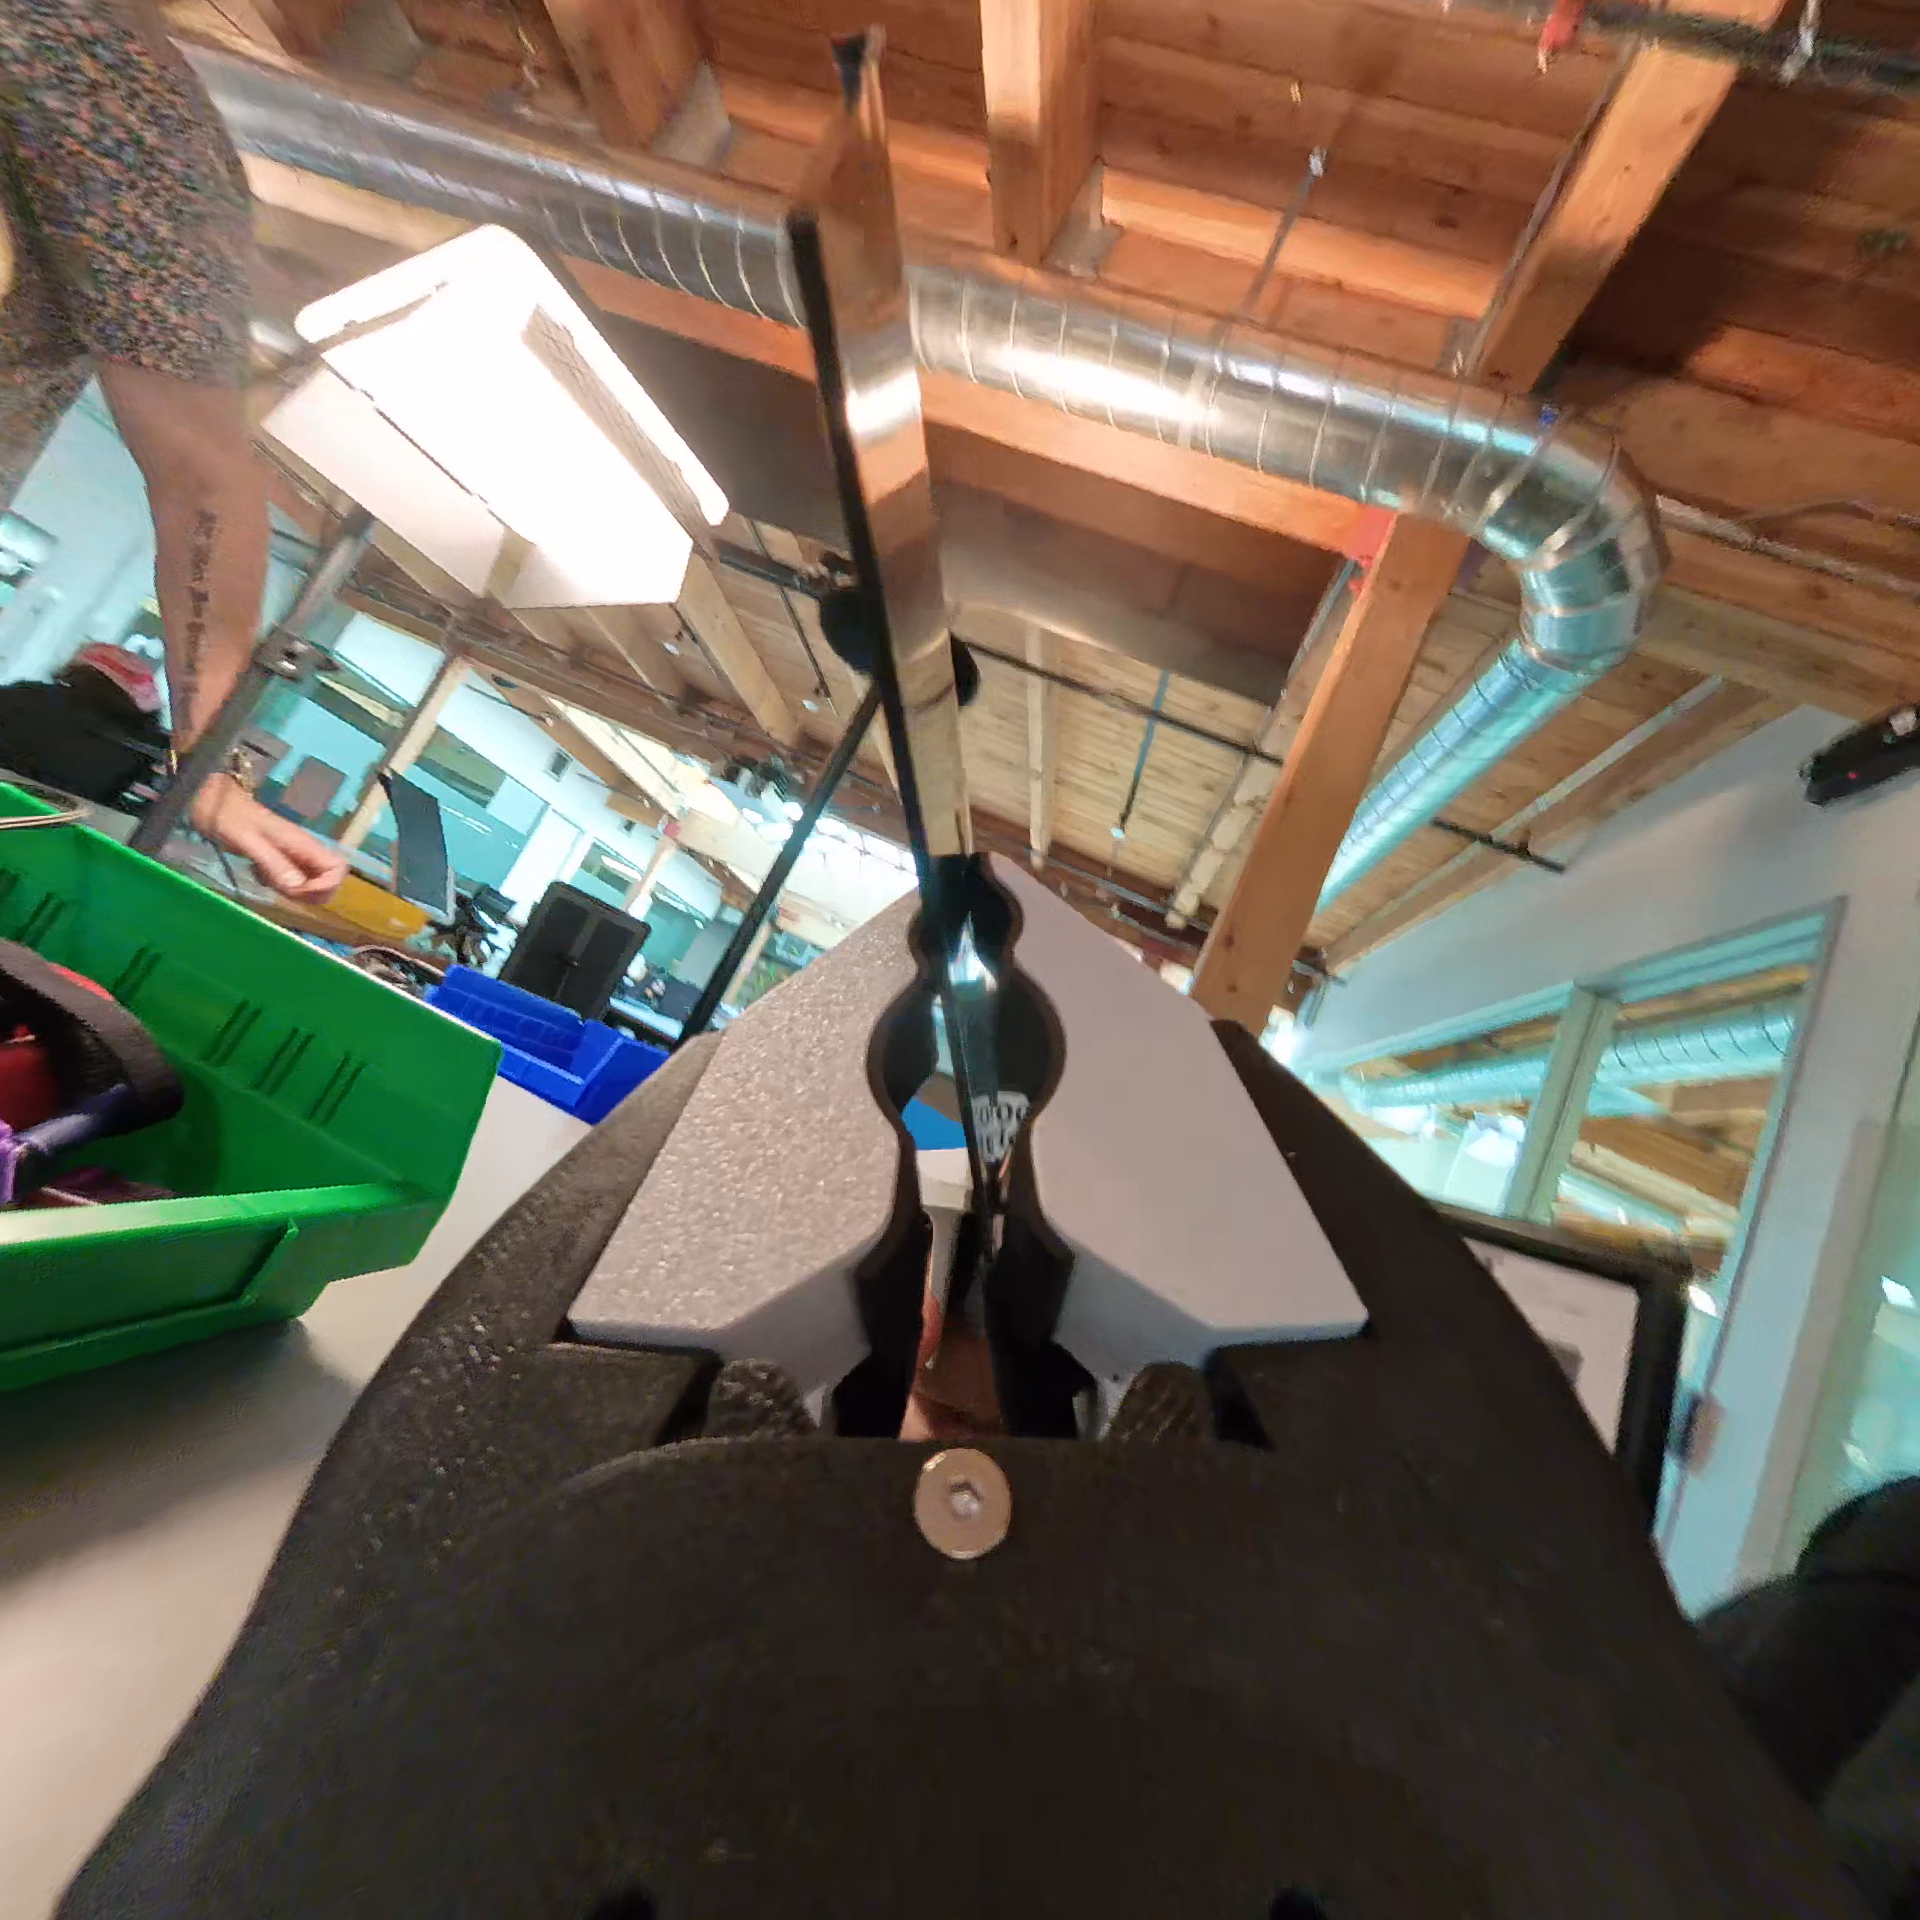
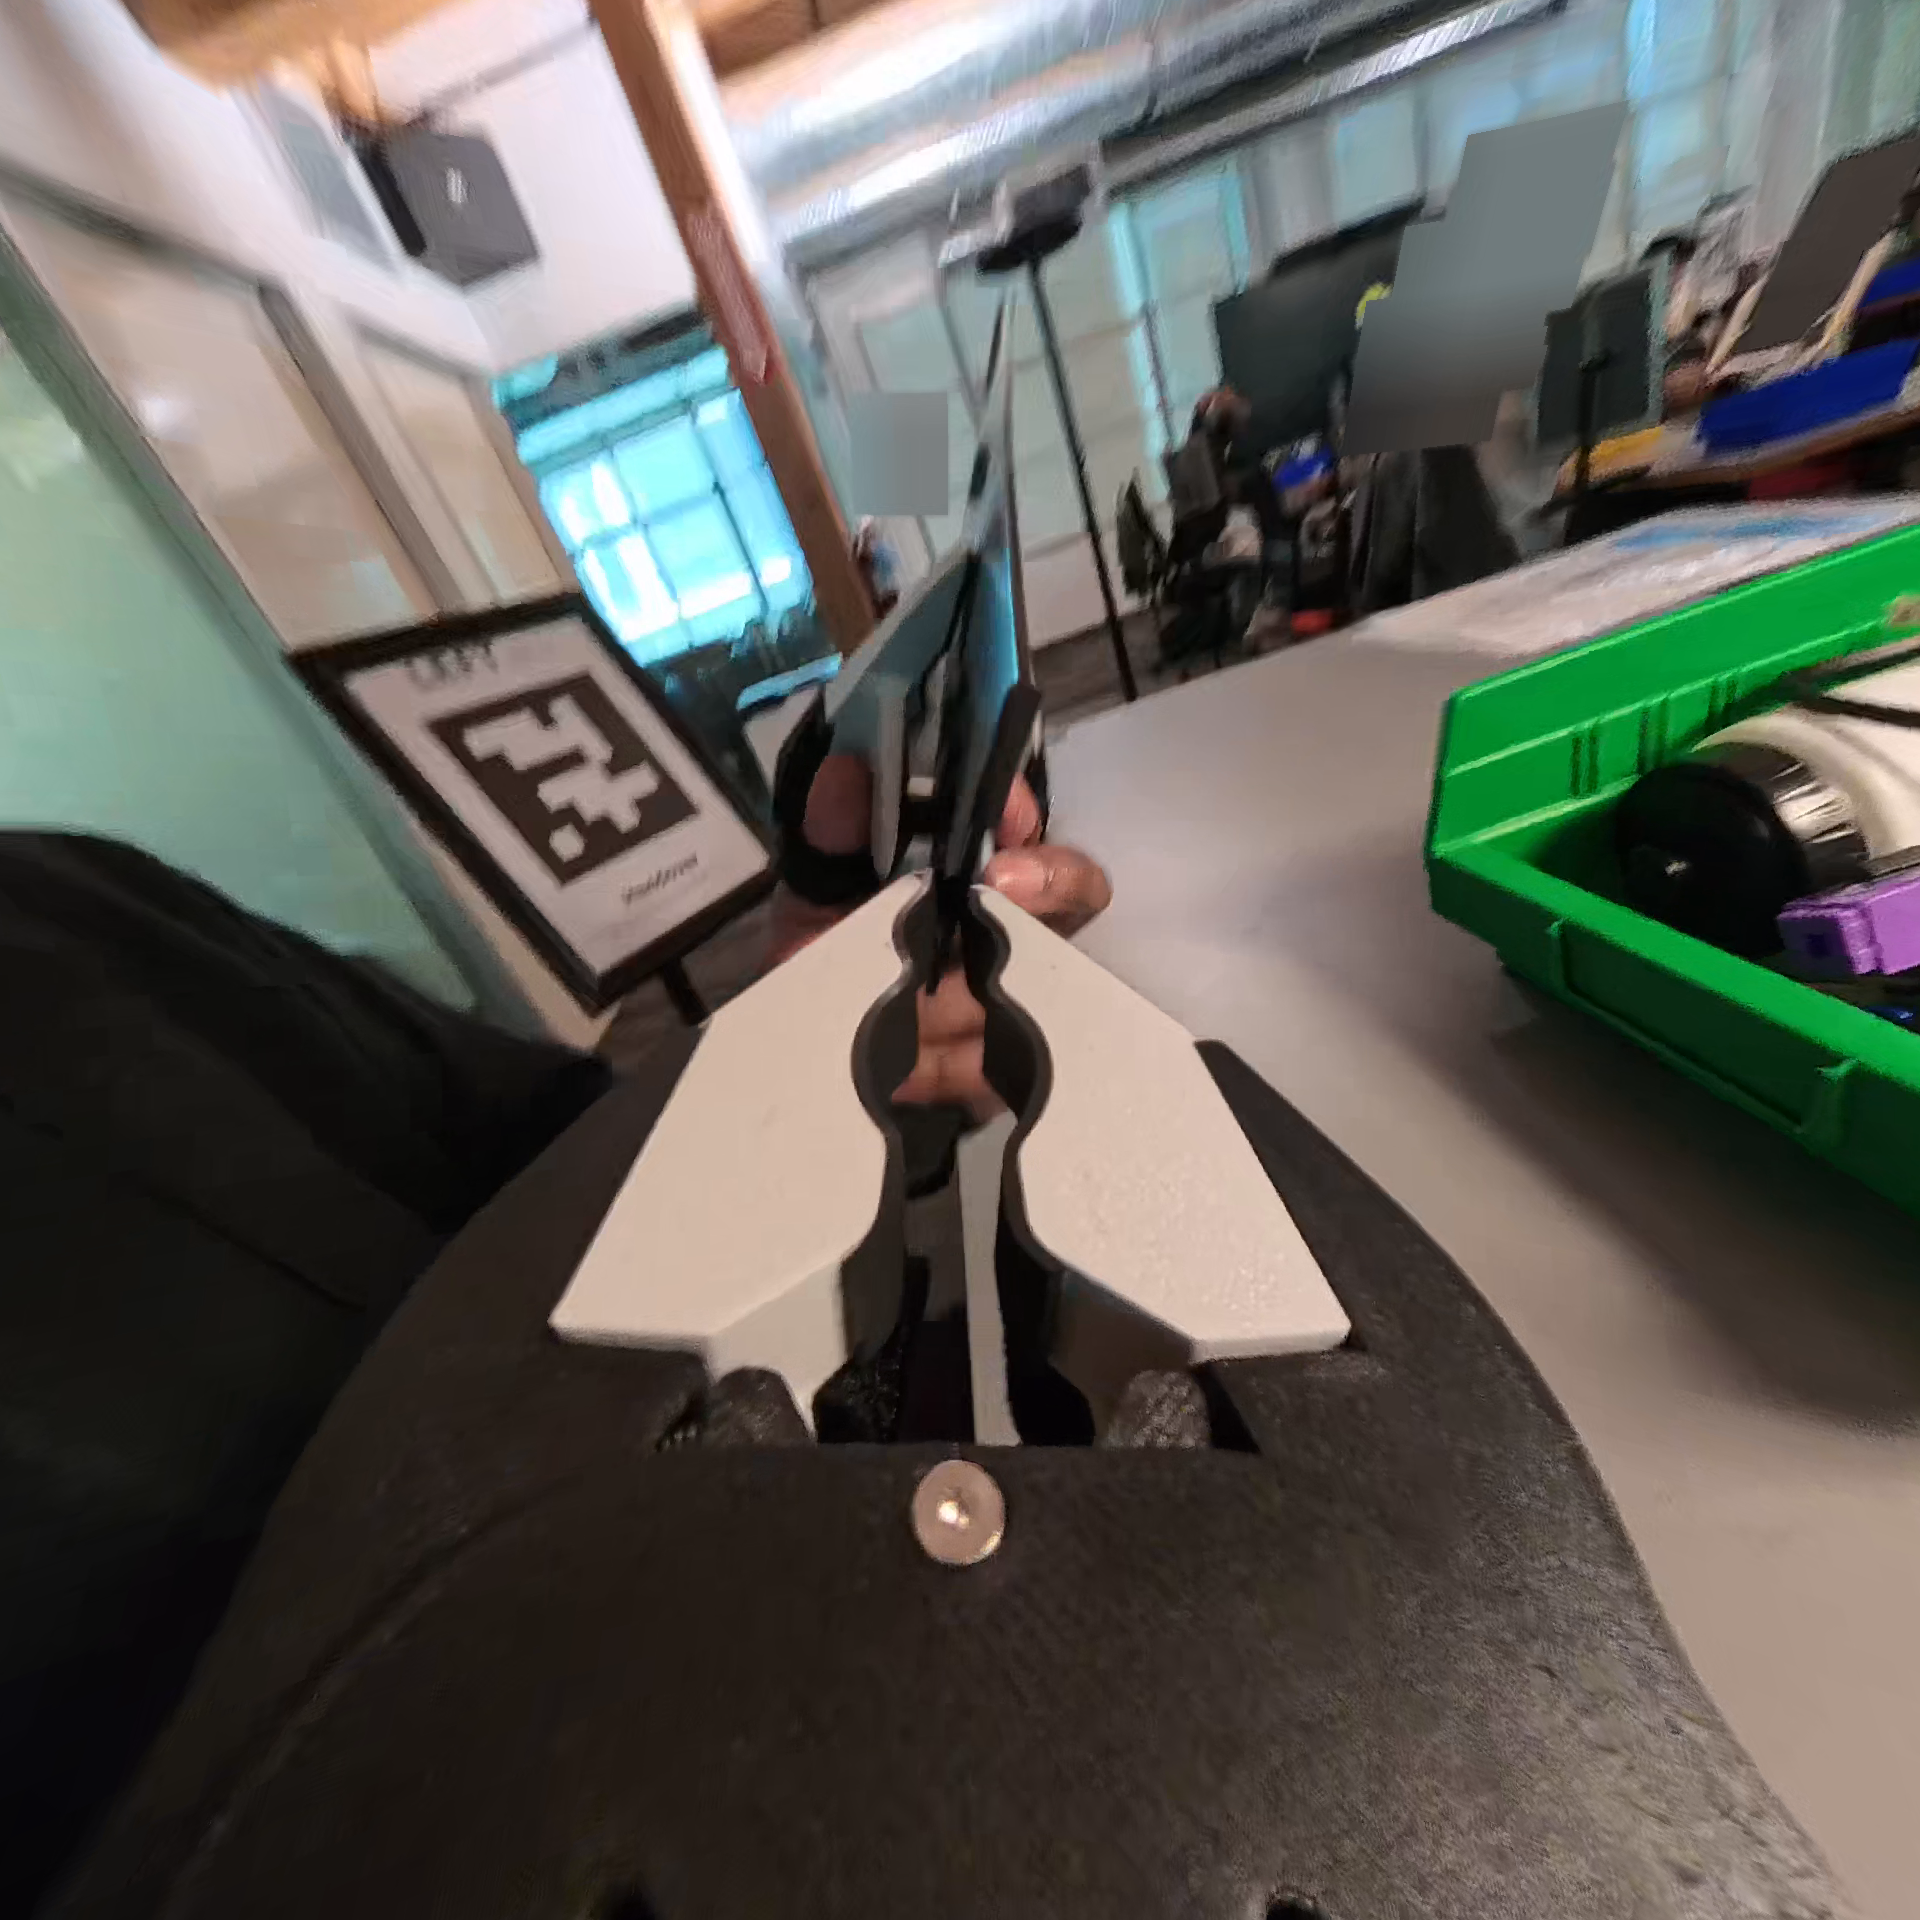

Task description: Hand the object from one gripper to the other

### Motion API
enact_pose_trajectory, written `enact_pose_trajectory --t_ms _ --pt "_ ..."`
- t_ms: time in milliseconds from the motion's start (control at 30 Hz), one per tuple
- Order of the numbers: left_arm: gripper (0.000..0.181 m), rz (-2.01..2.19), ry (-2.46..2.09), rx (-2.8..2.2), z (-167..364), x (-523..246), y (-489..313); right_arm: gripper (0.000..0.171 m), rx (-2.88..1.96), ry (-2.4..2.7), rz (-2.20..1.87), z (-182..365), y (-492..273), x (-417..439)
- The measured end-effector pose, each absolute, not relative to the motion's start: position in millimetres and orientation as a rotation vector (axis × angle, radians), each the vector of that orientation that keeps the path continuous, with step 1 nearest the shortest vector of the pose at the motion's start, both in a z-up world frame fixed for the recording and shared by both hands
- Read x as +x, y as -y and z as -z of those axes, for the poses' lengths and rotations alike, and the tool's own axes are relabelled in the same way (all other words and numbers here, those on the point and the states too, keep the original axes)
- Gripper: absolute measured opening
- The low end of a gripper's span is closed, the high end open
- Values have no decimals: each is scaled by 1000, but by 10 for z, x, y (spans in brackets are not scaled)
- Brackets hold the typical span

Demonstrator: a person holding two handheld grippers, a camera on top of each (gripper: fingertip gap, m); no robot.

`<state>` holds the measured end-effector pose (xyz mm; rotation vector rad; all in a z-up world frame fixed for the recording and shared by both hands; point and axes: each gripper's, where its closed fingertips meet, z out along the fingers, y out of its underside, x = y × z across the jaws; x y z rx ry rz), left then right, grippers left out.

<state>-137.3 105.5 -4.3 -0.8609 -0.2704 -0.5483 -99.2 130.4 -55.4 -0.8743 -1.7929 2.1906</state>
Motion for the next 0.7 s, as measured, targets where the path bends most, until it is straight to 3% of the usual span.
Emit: enact_pose_trajectory --t_ms 133,167,233,367,467,533,633,700 --pt "3 560 399 -761 124 -1502 -1044 27 -958 1661 -2294 506 -1313 -1100" --pt "3 562 405 -767 149 -1488 -1077 26 -962 1683 -2276 550 -1271 -1117" --pt "3 581 382 -820 187 -1393 -1184 4 -943 1711 -2233 600 -1218 -1131" --pt "11 582 344 -825 117 -1383 -1126 3 -914 1770 -2222 579 -1239 -1050" --pt "3 592 294 -850 77 -1361 -1085 3 -889 1751 -2224 499 -1308 -1006" --pt "3 556 323 -803 52 -1396 -1038 7 -892 1614 -2272 379 -1387 -1041" --pt "3 576 418 -678 61 -1502 -943 30 -906 1521 -2403 321 -1367 -1053" --pt "3 577 449 -665 106 -1504 -968 31 -911 1561 -2394 400 -1252 -1077"
